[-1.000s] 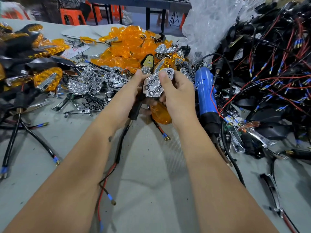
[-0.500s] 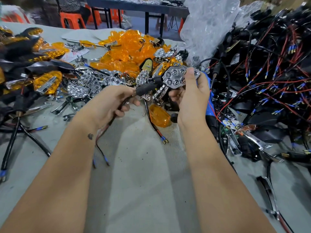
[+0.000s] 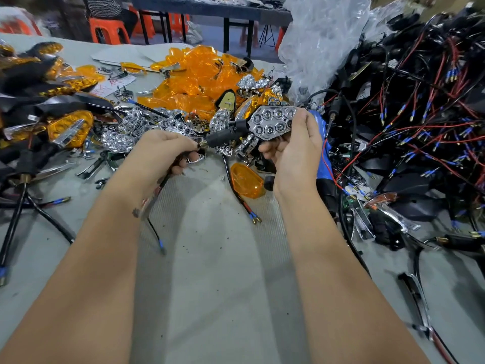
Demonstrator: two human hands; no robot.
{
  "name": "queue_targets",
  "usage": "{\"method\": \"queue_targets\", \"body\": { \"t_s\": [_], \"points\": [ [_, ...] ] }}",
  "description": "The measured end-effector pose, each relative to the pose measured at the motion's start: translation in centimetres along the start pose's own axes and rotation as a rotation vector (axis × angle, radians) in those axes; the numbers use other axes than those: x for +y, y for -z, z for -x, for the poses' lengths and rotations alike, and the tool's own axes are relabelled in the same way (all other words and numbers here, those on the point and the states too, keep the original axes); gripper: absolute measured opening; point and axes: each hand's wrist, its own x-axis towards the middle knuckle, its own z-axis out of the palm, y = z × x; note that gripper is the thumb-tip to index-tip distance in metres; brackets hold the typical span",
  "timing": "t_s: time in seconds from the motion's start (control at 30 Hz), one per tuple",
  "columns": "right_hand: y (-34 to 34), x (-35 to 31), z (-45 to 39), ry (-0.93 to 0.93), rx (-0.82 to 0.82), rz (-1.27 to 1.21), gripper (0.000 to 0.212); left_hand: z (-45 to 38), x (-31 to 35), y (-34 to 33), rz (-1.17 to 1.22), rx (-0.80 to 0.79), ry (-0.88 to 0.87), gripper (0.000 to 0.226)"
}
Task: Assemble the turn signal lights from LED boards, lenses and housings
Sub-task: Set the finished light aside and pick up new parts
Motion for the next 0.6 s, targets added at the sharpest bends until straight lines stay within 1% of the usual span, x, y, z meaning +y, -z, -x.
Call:
{"method": "queue_targets", "body": {
  "t_s": [0.13,0.27,0.43,0.5,0.6],
  "points": [
    [-0.1,-0.1,0.1,-0.002,0.045,-0.013,0.026,0.3,0.2,0.7,-0.036,-0.043,0.010,0.016],
    [-0.2,-0.1,0.2,0.008,0.057,0.006,0.026,0.4,0.1,1.3,-0.111,-0.031,-0.034,0.009],
    [0.0,-0.1,0.1,0.005,0.098,-0.013,0.028,0.4,0.0,1.4,-0.210,0.015,-0.171,0.023],
    [0.1,-0.1,0.1,0.008,0.113,-0.011,0.030,0.4,0.0,1.3,-0.224,0.037,-0.230,0.022],
    [0.2,-0.2,0.0,0.010,0.143,-0.005,0.031,0.5,0.0,1.0,-0.193,0.019,-0.303,0.014]
  ]
}}
